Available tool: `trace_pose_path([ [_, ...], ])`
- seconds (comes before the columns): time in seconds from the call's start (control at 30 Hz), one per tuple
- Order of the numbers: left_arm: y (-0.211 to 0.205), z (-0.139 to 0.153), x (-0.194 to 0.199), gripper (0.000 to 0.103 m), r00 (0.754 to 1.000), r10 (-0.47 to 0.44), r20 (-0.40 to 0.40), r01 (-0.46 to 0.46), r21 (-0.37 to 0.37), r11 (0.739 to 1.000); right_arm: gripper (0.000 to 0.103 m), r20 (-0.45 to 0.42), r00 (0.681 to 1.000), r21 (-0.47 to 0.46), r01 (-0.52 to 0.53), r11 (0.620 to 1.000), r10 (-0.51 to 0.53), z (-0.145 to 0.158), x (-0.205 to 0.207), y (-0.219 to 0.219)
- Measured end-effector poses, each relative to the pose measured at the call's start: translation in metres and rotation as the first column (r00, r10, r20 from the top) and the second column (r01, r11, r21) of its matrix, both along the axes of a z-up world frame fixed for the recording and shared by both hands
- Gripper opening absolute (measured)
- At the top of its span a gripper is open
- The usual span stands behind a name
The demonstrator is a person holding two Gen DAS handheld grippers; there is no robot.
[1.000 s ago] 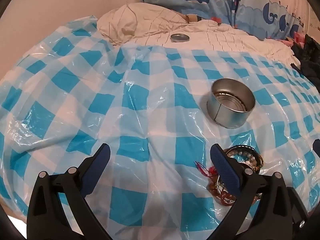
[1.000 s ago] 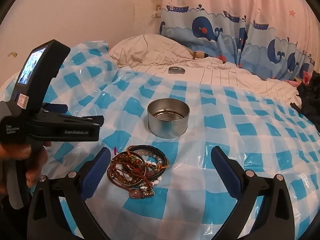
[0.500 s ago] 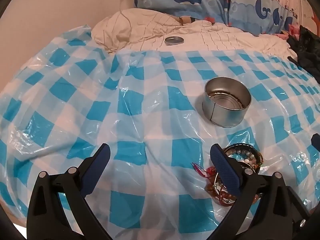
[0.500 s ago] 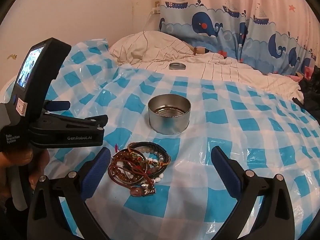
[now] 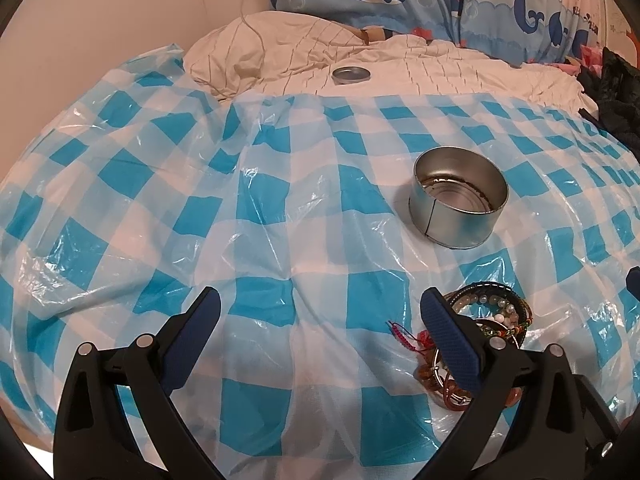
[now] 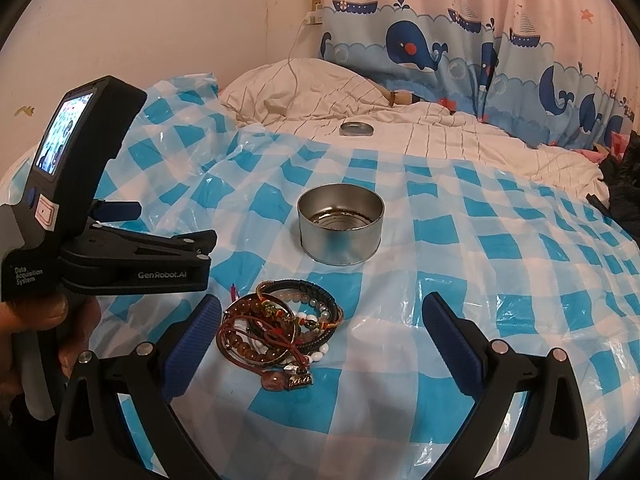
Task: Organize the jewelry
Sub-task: 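Move both tools toward the bracelet pile beside the silver tin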
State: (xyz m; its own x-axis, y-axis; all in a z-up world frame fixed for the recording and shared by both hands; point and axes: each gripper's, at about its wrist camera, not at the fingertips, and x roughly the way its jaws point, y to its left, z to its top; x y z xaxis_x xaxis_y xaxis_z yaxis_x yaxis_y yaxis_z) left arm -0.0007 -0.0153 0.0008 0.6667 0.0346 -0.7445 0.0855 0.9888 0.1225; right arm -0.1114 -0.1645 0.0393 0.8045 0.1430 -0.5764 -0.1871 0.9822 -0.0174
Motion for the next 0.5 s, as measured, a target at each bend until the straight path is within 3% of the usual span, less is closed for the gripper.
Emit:
trace_pose_path([
  [0.27, 0.018, -0.013, 0.008, 0.096, 0.993, -0.014, -0.114, 0.005, -0.082, 0.997, 0.097, -0.032, 0.999, -0.033, -0.004, 0.999, 0.003, -0.007, 0.002, -0.004],
  [0.5, 0.031, -0.021, 0.009, 0.096, 0.990, 0.016, -0.137, -0.029, -0.089, 0.996, 0.097, -0.065, 0.998, -0.023, -0.018, 1.000, 0.017, -0.012, 0.004, -0.007],
])
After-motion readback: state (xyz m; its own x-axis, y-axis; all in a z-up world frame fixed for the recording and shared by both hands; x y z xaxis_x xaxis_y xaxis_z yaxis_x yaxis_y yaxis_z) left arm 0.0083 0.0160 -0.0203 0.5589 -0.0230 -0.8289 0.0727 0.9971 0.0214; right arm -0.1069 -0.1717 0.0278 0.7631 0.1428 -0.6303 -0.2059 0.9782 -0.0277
